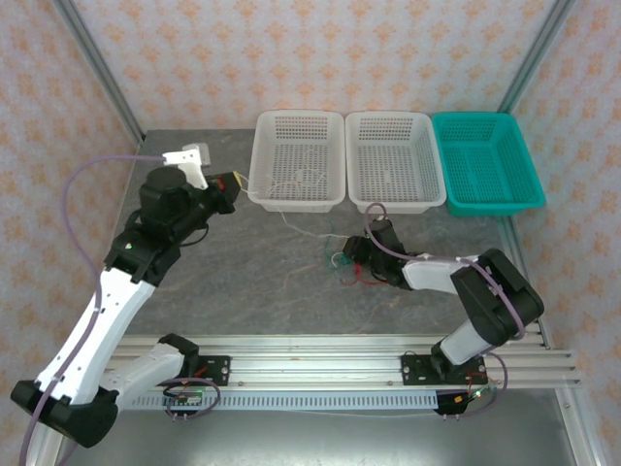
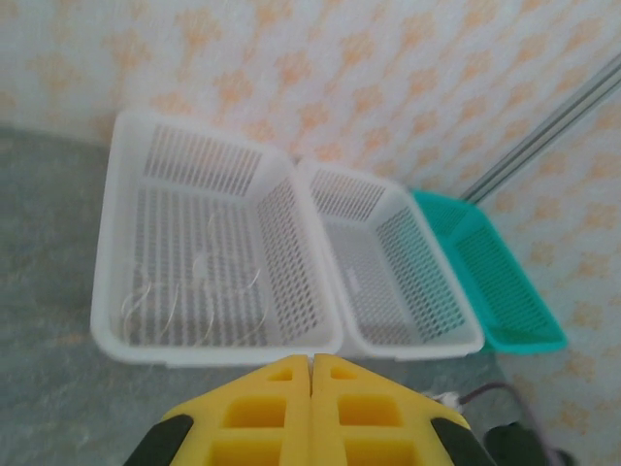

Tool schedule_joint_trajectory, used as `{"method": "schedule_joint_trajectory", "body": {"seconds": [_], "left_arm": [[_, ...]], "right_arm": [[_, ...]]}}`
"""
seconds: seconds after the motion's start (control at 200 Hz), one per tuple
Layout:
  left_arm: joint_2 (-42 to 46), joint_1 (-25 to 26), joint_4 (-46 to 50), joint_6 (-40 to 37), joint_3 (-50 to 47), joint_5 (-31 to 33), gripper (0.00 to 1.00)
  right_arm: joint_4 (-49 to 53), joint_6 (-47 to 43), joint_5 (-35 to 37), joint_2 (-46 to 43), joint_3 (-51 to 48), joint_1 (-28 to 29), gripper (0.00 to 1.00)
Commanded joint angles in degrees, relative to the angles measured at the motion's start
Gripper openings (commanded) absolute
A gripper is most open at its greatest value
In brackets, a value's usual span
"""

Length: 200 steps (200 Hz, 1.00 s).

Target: Untangle the cables

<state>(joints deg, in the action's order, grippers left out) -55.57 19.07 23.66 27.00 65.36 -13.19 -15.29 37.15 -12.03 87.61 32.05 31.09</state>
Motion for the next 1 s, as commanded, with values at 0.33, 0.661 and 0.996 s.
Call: {"method": "schedule_joint_trajectory", "body": {"seconds": [0.33, 0.661, 0.996], "left_arm": [[9.60, -9.90, 5.95, 0.86, -1.94, 10.23, 0.00], [9.88, -12.23, 7.98, -0.34, -1.10, 9.40, 0.00], [7.92, -12.26, 5.31, 0.50, -2.66, 0.38, 0.00]], "right_arm": [[4.83, 0.74, 3.77, -4.46, -6.83, -6.21, 0.61], [7.30, -0.61, -3.36, -7.51, -2.70, -6.32, 0.62], [10.14, -9.10, -2.67, -11.20, 2.09, 3.23, 0.75]]}}
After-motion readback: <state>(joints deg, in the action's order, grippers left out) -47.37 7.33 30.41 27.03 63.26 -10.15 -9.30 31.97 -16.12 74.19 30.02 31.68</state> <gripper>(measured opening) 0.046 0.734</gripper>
